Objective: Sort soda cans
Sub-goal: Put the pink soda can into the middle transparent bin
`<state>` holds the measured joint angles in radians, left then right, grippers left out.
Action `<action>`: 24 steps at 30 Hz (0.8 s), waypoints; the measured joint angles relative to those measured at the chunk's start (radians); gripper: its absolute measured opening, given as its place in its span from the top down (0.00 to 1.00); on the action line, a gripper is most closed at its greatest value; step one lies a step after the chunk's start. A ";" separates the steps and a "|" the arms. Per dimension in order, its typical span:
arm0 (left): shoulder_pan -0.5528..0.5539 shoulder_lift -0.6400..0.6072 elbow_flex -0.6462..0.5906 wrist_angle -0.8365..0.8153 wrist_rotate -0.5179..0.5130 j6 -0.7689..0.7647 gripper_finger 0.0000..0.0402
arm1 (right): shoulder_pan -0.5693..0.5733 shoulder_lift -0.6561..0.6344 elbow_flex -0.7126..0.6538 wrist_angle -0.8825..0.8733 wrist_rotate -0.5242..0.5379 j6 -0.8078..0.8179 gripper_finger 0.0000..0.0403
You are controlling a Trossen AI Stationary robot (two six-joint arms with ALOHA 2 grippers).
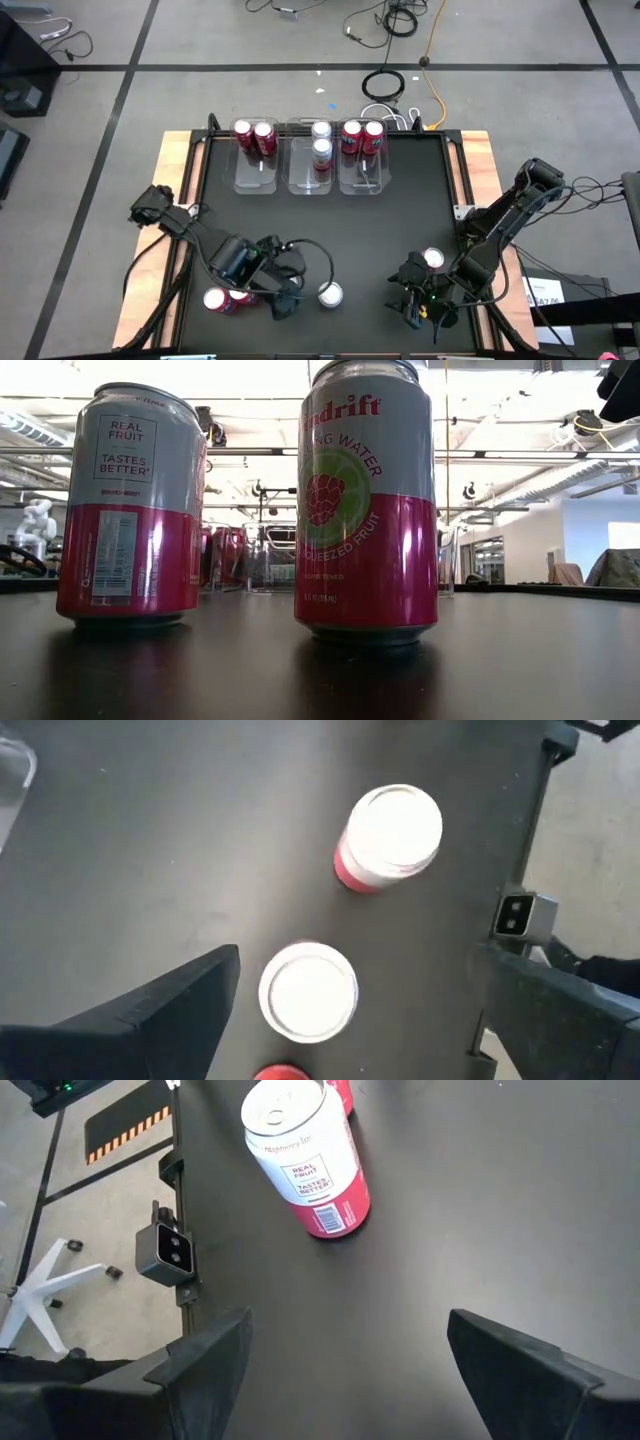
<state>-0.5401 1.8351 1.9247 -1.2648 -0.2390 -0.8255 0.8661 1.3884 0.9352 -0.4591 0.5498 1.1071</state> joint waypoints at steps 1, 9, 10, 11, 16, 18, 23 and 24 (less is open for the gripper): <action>-0.003 0.000 -0.007 0.000 0.000 0.001 0.00 | 0.000 0.000 0.000 0.000 0.001 0.003 0.18; -0.032 0.002 -0.058 0.029 -0.010 0.114 0.00 | 0.000 0.000 0.000 0.028 0.001 0.061 0.18; -0.033 0.002 -0.065 0.031 -0.010 0.136 0.00 | 0.000 0.000 0.000 0.030 0.001 0.070 0.18; -0.035 0.002 -0.074 0.029 -0.010 0.155 0.00 | 0.000 0.000 0.000 0.030 0.001 0.082 0.18; -0.061 0.002 -0.120 0.030 -0.015 0.269 0.00 | 0.000 0.000 0.000 0.030 0.000 0.098 0.18; -0.070 -0.001 -0.146 0.031 -0.016 0.316 0.00 | 0.000 0.000 0.000 0.038 0.000 0.122 0.18; -0.087 -0.091 -0.306 0.116 0.001 0.365 0.00 | 0.000 0.000 0.000 0.061 0.000 0.246 0.18; -0.091 -0.127 -0.351 0.151 0.004 0.363 0.00 | 0.000 0.000 0.000 0.072 0.000 0.265 0.18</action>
<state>-0.6307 1.7079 1.5733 -1.1142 -0.2350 -0.4622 0.8658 1.3884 0.9352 -0.3869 0.5495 1.3722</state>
